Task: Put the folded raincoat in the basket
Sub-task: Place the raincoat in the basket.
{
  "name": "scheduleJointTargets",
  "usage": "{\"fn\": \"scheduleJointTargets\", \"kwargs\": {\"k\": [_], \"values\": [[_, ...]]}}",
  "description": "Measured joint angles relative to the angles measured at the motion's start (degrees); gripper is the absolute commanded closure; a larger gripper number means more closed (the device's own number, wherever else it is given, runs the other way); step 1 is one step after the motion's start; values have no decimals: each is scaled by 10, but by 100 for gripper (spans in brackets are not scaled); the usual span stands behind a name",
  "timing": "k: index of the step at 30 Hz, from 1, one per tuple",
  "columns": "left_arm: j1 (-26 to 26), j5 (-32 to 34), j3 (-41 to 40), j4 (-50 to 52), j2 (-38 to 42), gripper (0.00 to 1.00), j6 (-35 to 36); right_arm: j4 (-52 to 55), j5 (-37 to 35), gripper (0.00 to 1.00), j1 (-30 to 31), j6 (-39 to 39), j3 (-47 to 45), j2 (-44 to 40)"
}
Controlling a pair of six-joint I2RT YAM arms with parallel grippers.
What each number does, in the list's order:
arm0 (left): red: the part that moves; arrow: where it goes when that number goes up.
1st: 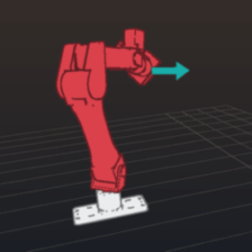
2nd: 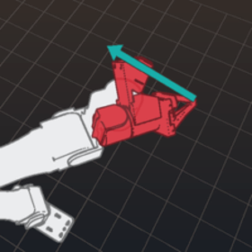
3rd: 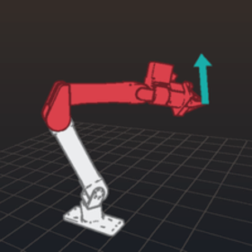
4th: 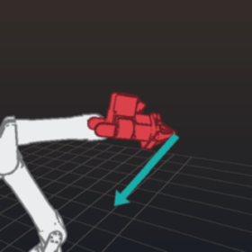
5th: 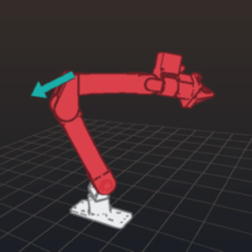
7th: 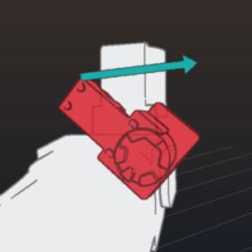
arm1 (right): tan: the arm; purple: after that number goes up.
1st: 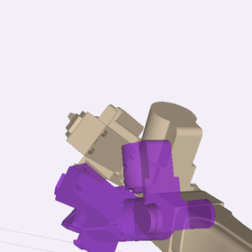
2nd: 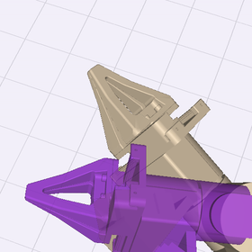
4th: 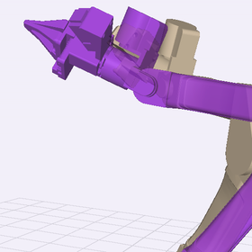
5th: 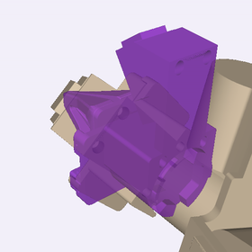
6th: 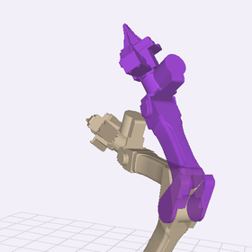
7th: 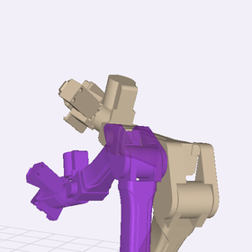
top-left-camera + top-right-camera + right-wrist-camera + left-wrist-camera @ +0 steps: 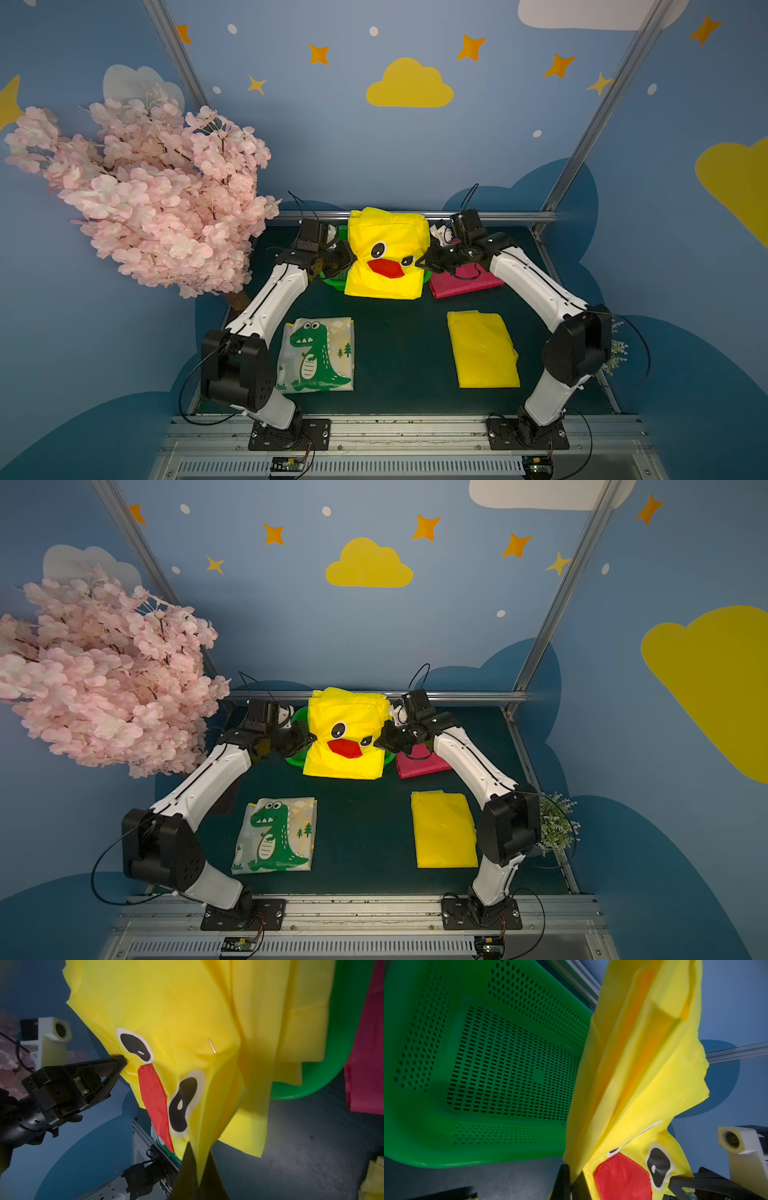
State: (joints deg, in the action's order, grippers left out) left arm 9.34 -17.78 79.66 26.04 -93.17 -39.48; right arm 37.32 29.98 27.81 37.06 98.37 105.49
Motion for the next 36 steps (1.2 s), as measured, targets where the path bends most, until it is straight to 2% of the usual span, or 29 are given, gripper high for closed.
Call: {"fn": "scheduleJointTargets", "kwargs": {"k": [5, 11, 22, 24, 25, 26, 28, 31, 32, 33, 36], "values": [[-30, -11, 64, 24, -103, 98, 27, 4, 18, 100, -6, 3, 111, 123], [-37, -9, 101, 52, -187, 98, 54, 11, 24, 100, -7, 7, 164, 216], [-46, -5, 175, 70, -277, 98, 77, 20, 27, 100, -16, 22, 252, 305], [-46, -5, 181, 72, -282, 95, 80, 19, 27, 100, -16, 29, 266, 311], [-47, -5, 183, 72, -282, 90, 81, 19, 27, 98, -16, 31, 269, 313], [-47, -5, 184, 72, -283, 77, 82, 19, 28, 82, -16, 33, 272, 315], [-48, -7, 185, 70, -283, 47, 85, 20, 29, 57, -17, 36, 272, 316], [-49, -8, 184, 68, -283, 23, 85, 21, 31, 31, -17, 33, 272, 316], [-49, -9, 183, 67, -282, 16, 86, 22, 31, 26, -17, 30, 272, 316], [-49, -9, 181, 64, -280, 11, 88, 24, 31, 25, -17, 26, 272, 316], [-48, -9, 174, 61, -265, 5, 91, 29, 29, 22, -17, 17, 267, 309]]}}
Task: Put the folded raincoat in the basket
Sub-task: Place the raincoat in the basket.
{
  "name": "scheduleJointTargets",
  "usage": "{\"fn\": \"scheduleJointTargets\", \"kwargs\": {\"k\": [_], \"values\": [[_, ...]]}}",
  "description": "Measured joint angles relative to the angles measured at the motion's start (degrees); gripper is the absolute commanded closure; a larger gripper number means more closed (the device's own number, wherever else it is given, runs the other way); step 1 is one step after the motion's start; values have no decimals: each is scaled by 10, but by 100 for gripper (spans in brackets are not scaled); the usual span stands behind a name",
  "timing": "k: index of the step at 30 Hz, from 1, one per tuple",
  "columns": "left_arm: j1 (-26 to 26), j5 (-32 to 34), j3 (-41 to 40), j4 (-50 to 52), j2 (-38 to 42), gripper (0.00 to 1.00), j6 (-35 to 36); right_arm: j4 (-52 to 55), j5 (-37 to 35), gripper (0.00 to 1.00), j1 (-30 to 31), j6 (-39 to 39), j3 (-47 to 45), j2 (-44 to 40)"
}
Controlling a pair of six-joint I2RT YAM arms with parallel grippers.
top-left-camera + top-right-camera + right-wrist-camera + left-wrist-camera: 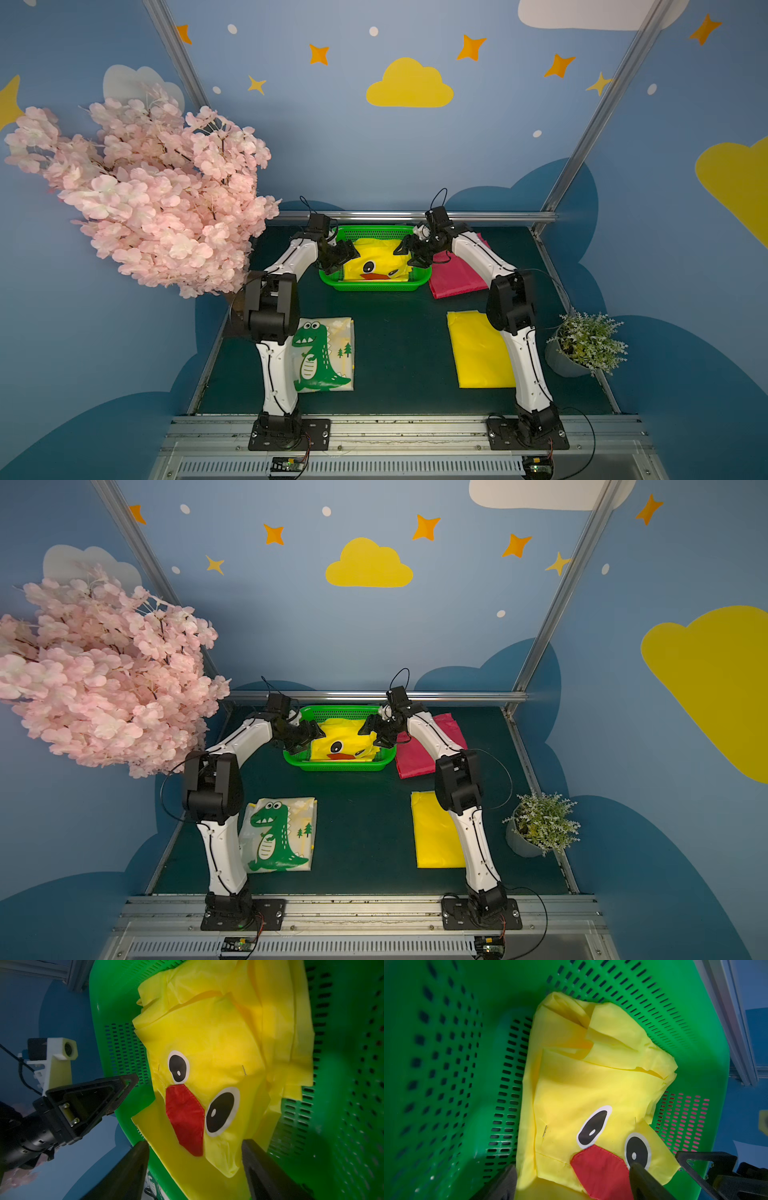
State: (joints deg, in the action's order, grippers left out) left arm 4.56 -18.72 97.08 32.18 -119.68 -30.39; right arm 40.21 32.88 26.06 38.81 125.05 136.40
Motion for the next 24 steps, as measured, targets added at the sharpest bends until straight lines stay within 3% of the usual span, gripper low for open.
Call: {"fn": "scheduleJointTargets", "kwargs": {"k": [7, 12, 17, 24], "values": [[3, -2, -14, -13, 89, 0, 4, 10, 2, 22, 5, -7, -16, -62], [26, -2, -76, -36, 180, 0, 4, 5, 9, 22, 27, -9, -40, -105], [56, 8, -216, -59, 295, 0, -7, -19, 13, 22, 67, -13, -174, -183], [57, 56, -404, -59, 478, 0, -52, -49, -4, 22, 142, -10, -347, -299]]}}
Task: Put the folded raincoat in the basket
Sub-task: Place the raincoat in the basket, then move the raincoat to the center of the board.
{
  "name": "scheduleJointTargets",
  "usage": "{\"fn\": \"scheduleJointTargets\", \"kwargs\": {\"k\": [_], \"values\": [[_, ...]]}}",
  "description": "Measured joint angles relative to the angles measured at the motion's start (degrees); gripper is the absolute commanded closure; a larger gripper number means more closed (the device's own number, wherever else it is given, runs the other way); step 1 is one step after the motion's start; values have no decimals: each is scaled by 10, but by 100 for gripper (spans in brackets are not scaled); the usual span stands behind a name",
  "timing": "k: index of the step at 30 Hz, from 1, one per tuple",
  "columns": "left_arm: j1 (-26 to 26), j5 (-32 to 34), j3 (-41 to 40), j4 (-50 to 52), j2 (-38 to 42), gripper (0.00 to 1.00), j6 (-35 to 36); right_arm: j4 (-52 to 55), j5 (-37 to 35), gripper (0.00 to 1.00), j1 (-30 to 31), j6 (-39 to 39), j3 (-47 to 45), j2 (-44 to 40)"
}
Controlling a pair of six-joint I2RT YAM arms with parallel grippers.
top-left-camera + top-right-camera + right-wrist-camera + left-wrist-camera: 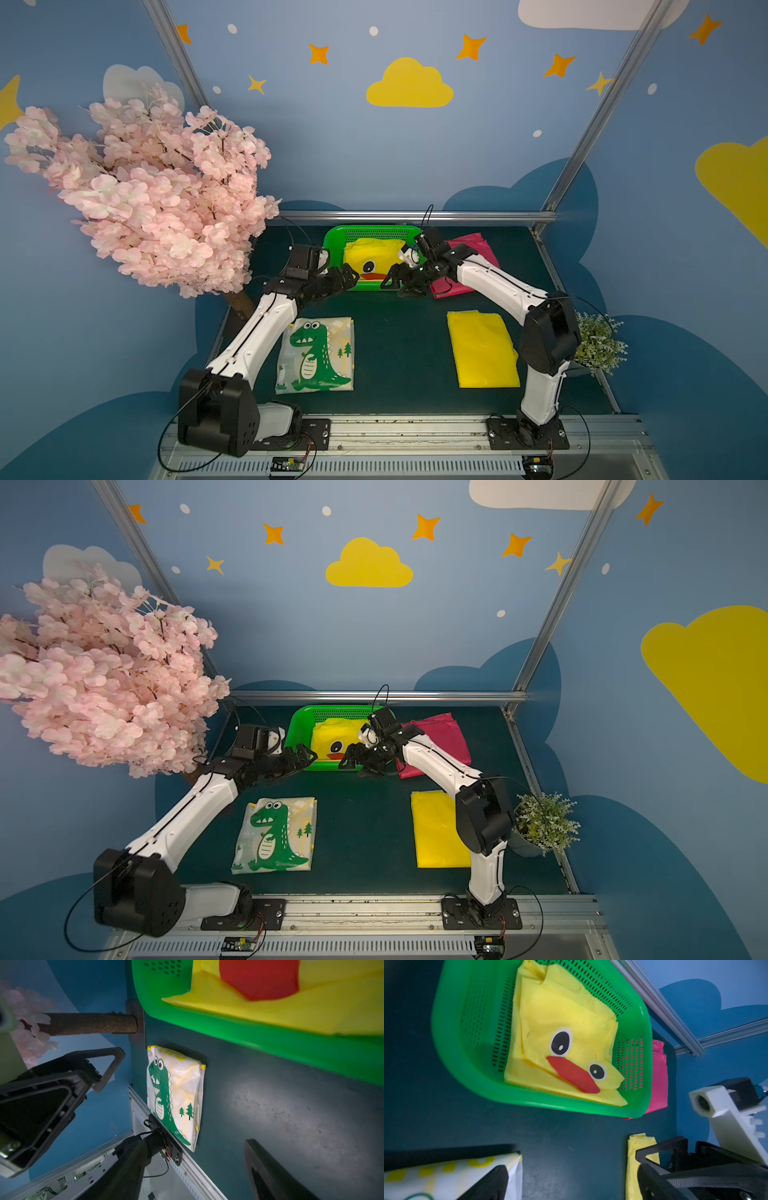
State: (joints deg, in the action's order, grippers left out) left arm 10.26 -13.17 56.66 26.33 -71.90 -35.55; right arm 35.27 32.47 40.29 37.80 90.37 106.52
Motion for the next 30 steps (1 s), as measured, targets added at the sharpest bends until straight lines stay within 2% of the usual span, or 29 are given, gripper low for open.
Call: {"fn": "scheduleJointTargets", "kwargs": {"k": [5, 11, 20, 24, 27, 30], "values": [[2, 49, -87, 33, 116, 0, -26, -32, -21, 21, 71, 14, -68, -46], [2, 96, -128, 85, 185, 0, -41, -71, -27, 21, 140, 37, -83, -6], [-2, 117, -129, 116, 211, 0, -50, -110, -16, 21, 185, 71, -55, 120], [-2, 116, -129, 117, 211, 0, -52, -122, -5, 25, 191, 85, -32, 150], [-3, 115, -130, 118, 212, 0, -52, -135, 6, 29, 192, 97, -15, 165], [-4, 113, -133, 118, 216, 0, -52, -148, 16, 41, 194, 105, -2, 179]]}}
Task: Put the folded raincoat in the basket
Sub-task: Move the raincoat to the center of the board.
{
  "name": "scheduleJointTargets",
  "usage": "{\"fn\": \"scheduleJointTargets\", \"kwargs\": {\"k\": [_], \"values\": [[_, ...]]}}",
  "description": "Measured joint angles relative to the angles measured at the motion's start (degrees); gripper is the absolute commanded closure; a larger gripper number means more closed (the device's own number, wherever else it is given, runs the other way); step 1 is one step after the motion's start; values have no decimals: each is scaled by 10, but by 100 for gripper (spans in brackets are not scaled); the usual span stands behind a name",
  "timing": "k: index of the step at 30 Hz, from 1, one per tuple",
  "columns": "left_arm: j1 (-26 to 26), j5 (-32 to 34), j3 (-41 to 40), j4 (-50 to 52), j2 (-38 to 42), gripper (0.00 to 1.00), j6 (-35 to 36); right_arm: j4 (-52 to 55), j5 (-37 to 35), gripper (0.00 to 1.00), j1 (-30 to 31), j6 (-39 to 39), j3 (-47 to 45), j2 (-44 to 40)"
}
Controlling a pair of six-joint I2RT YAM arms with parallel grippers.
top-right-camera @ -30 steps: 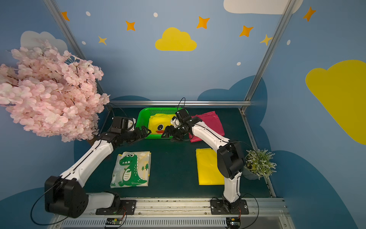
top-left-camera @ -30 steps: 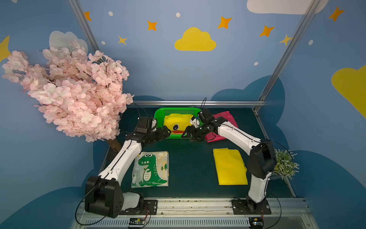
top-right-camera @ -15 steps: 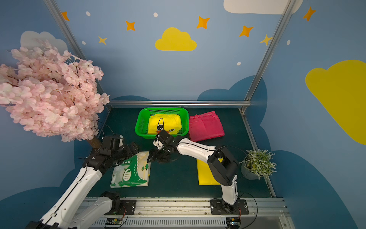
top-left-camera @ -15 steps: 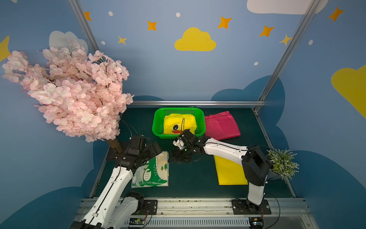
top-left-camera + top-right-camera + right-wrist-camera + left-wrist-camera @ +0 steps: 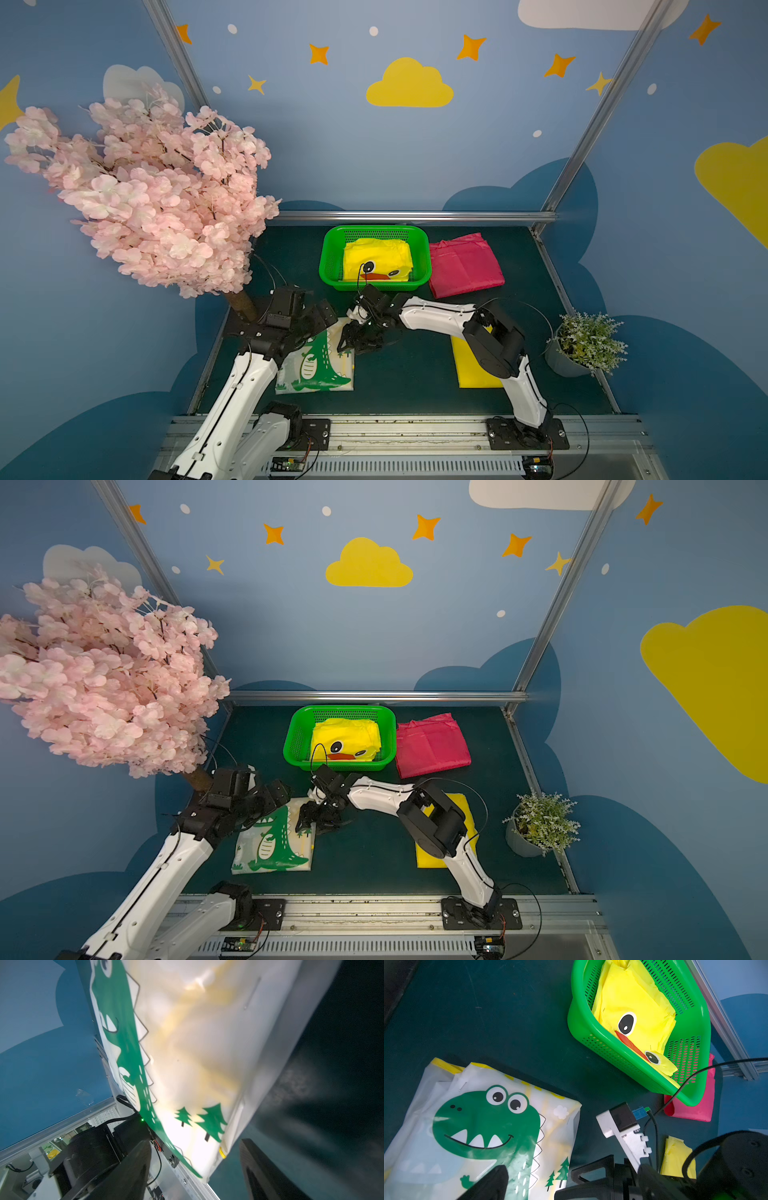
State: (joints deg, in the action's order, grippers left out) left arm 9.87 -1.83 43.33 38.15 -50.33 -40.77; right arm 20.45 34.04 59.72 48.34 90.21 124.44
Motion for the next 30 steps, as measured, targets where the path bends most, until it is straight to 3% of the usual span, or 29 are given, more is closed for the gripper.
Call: {"fn": "scheduleJointTargets", "kwargs": {"k": [5, 9, 17, 30], "values": [[0, -3, -8, 0, 7, 0, -1, -10, 11, 66, 0, 12, 4, 14], [0, -8, -17, 0, 10, 0, -3, -13, 16, 100, 0, 18, 5, 17], [0, -15, -19, 1, 7, 0, -4, -32, 24, 100, -8, 20, -14, 13], [9, -69, -40, -24, -40, 0, 21, -19, 22, 100, -97, -37, -239, -158]]}}
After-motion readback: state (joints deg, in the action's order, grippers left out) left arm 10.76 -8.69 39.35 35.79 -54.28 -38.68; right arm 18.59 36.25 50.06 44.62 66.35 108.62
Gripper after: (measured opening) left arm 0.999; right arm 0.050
